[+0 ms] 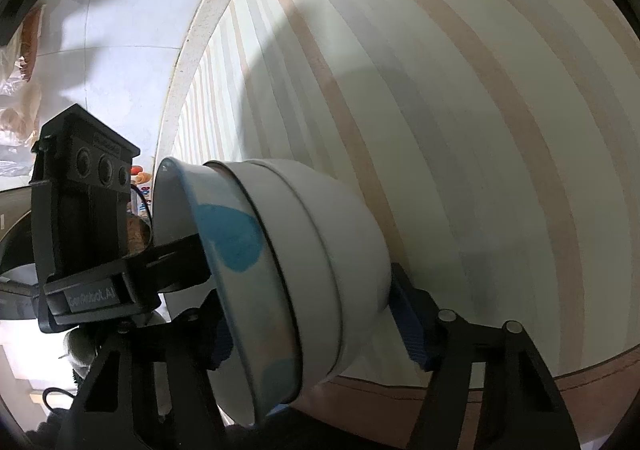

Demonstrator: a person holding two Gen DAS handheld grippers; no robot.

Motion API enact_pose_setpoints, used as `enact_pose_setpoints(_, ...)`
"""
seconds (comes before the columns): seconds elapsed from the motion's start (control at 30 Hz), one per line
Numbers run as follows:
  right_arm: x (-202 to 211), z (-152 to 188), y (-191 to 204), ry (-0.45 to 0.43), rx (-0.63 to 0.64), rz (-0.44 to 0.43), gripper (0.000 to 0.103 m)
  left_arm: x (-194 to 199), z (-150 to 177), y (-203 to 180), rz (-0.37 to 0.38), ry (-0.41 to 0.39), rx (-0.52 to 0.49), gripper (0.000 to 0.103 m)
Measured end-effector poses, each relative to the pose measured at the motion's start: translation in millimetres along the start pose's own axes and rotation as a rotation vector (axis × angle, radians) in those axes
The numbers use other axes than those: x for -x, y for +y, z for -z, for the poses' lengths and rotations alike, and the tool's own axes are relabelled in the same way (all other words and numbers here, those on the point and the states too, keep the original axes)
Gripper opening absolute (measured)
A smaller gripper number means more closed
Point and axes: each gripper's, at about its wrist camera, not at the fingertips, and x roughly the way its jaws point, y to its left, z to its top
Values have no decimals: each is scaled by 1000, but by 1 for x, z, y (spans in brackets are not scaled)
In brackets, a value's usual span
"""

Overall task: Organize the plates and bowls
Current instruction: 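Grasp the bowl stack rim with both tools and lift it, then carry the bowl stack over the blue-leaf plate stack and lower it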

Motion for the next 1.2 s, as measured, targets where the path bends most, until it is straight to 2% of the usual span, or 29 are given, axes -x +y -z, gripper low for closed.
enact_pose_setpoints(0.03,0,0,-1,-45,6,-20,62,1,1,0,-1,-5,4,62)
enact_pose_setpoints(0.23,-4,-1,2,-54,25,15,57,1,0,-1,-18,-20,5,62)
enact_pose_setpoints(0.73,6,0,6,-43,28,15,56,14,5,2,-38,-29,20,62)
enact_pose_setpoints(1.0,6,-4,36,-31,71,24,56,41,13,10,-29,-67,34,62)
enact_pose_setpoints(1.2,-2,-7,70,-2,122,8,56,70,25,32,-21,-110,89,62)
